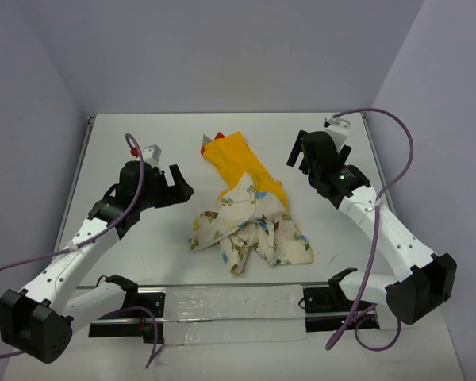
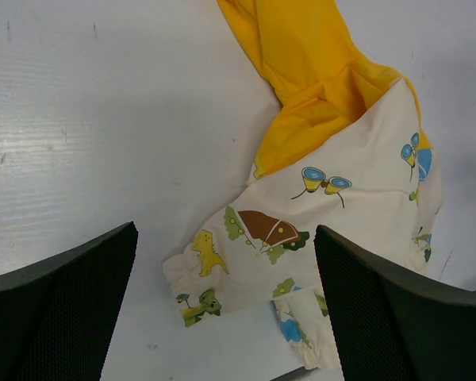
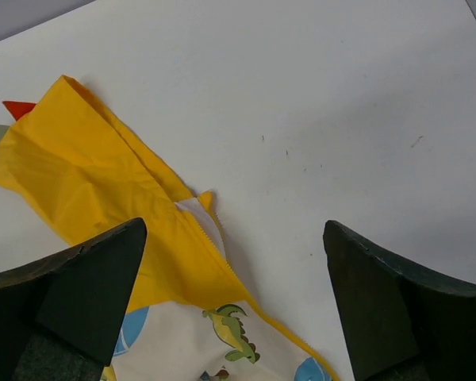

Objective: Zip up the jacket

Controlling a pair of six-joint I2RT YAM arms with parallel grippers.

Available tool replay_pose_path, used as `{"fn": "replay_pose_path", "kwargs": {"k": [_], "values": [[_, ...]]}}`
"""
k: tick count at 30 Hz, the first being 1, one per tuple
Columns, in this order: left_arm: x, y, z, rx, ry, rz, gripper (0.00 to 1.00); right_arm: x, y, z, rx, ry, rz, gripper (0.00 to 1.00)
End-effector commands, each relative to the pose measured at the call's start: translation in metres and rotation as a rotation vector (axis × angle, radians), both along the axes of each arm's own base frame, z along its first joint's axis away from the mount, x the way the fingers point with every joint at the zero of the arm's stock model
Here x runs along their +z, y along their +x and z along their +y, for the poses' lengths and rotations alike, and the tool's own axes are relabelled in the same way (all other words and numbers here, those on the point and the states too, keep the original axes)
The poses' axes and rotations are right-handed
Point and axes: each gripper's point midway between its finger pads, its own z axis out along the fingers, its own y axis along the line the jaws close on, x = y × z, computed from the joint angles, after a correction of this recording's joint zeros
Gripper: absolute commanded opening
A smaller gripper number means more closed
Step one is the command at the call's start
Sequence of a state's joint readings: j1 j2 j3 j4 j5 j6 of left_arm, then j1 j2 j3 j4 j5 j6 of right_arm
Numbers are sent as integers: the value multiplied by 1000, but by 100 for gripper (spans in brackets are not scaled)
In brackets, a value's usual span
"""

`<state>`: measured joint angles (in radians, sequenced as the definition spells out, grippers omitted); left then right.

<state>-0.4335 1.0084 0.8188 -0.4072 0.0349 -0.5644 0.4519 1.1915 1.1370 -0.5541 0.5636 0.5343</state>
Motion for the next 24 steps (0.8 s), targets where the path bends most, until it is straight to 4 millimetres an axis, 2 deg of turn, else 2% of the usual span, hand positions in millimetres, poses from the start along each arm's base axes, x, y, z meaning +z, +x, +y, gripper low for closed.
{"fn": "replay_pose_path", "kwargs": {"k": [1, 6, 13, 18, 20, 24], "values": [[29, 12, -3, 21, -27, -76, 99, 2, -6, -2, -8, -5, -7, 100], [32, 11, -3, 30, -43, -73, 99, 0, -10, 8, 59, 28, -16, 100], [27, 11, 2, 65, -33, -63, 99, -10, -22, 35, 205, 71, 9, 100], [12, 7, -5, 58, -72, -8, 99, -24, -45, 78, 337, 80, 56, 100], [4, 4, -7, 60, -91, 15, 99, -36, -57, 104, 406, 112, 103, 100], [-14, -7, -21, 16, -161, 78, 99, -58, -73, 142, 489, 186, 174, 100]]}}
